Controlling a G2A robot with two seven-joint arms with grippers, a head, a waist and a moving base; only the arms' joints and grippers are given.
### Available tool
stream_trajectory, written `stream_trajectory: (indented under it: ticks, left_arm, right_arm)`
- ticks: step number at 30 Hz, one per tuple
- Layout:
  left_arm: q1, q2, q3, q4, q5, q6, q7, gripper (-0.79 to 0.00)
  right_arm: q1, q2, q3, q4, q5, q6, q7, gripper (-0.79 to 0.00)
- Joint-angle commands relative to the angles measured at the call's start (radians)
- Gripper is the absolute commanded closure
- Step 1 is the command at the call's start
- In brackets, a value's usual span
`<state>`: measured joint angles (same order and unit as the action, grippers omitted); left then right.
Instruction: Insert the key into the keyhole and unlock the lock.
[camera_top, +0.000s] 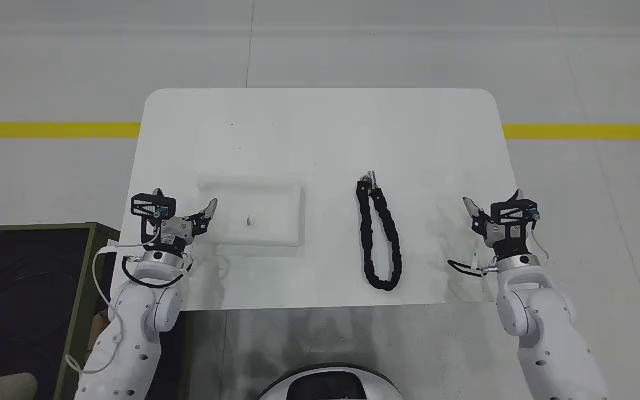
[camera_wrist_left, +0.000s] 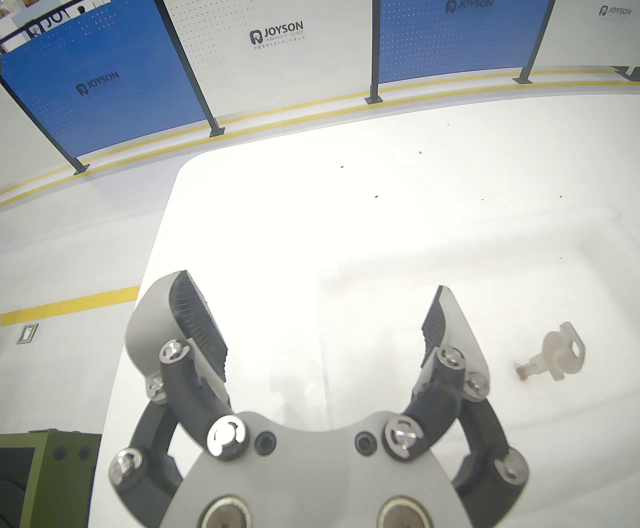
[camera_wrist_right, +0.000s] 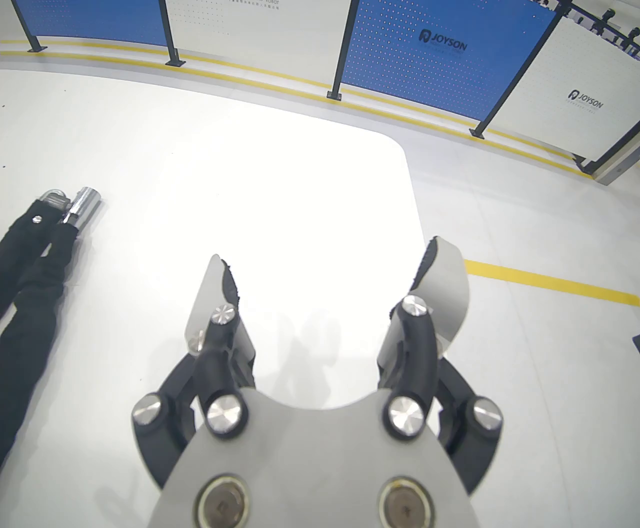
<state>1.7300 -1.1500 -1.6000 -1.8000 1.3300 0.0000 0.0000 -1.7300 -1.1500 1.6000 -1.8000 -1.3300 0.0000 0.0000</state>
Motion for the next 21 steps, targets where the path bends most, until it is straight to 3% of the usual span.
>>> stream_trajectory:
  ticks: [1,7,8,10,15,17,19,21]
  left_arm:
    - [0.0,0.0,0.0,0.0,0.0,0.0,0.0,-0.785]
    - [0.0,0.0,0.0,0.0,0.0,0.0,0.0,-0.785]
    - [0.0,0.0,0.0,0.0,0.0,0.0,0.0,-0.785]
    - [-0.007,0.0,-0.005,-0.015,-0.005,-0.007,-0.016,-0.785]
    - [-0.066,0.006,-0.067,-0.188,-0.163,-0.054,-0.377,-0.785]
    - [-0.104,0.007,-0.088,-0.273,-0.204,0.004,-0.535,-0.785]
    - [-0.161,0.009,-0.096,-0.347,-0.268,0.048,-0.755,-0.785]
    - [-0.236,0.011,-0.109,-0.37,-0.346,0.15,-0.996,-0.785]
  right_arm:
    - [0.0,0.0,0.0,0.0,0.0,0.0,0.0,-0.628]
    - [0.0,0.0,0.0,0.0,0.0,0.0,0.0,-0.628]
    - [0.0,0.0,0.0,0.0,0.0,0.0,0.0,-0.785]
    - [0.0,0.0,0.0,0.0,0.0,0.0,0.0,-0.785]
    - [0.0,0.0,0.0,0.0,0.0,0.0,0.0,-0.785]
    - [0.0,0.0,0.0,0.0,0.0,0.0,0.0,-0.785]
    - [0.0,0.0,0.0,0.0,0.0,0.0,0.0,-0.785]
    - [0.0,0.0,0.0,0.0,0.0,0.0,0.0,-0.785]
